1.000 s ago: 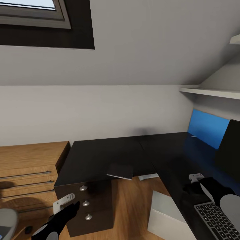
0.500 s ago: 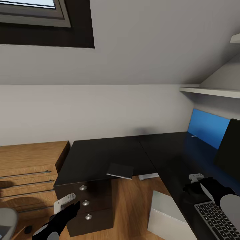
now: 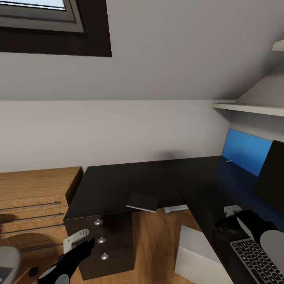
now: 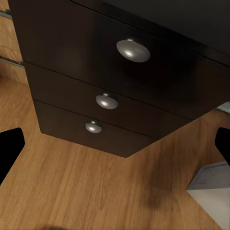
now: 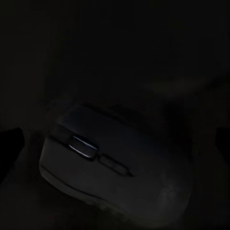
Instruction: In the bedroom, organize the workspace by keeping the computer under the desk, ensuring the monitor is on the desk, placing the keyboard on the desk next to the monitor, placing the mouse on the desk next to the keyboard, moving the folder from the swivel chair onto the desk next to the mouse, stacking the notebook on top of the folder with the pen on top of the notebook, and positioning the swivel chair next to the desk.
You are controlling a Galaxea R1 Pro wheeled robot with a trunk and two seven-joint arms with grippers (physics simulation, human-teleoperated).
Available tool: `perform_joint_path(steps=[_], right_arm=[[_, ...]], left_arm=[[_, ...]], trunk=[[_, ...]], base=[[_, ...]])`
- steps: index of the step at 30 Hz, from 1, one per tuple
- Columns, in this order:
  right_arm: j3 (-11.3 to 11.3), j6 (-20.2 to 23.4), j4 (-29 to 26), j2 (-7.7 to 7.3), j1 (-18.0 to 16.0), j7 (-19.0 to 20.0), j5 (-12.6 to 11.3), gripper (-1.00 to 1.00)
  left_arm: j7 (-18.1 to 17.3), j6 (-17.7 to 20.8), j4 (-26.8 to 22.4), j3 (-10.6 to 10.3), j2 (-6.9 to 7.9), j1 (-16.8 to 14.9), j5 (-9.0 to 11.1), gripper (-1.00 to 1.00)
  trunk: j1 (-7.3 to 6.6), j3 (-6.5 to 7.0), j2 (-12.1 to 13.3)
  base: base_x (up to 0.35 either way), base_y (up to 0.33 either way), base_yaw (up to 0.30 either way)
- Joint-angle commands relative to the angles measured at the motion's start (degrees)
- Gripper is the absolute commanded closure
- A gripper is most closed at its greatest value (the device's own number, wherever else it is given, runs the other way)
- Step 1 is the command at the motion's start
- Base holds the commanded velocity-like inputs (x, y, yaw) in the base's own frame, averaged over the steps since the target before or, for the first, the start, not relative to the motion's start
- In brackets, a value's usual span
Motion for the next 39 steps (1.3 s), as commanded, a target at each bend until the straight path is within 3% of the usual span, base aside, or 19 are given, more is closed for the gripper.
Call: perform_joint_path(steps=[1,32,39], right_arm=[[0.34,0.33,-0.10,-0.05,-0.02,0.06,-0.36,-1.00],[0.24,0.77,-0.77,0.03,-0.02,-0.03,-0.43,-1.00],[0.25,0.70,-0.74,0.04,-0.02,-0.03,-0.43,-1.00]], left_arm=[[0.56,0.02,-0.10,-0.11,0.05,-0.02,0.56,-1.00],[0.56,0.00,-0.10,-0.26,-0.04,-0.02,0.56,-1.00],[0.56,-0.07,0.07,-0.22,0.03,-0.02,0.56,-1.00]], trunk=[[0.00,-0.05,-0.04],[0.00,-0.05,-0.04],[-1.53,1.20,2.77]], base=[[0.000,0.000,0.000],[0.000,0.000,0.000],[0.000,0.000,0.000]])
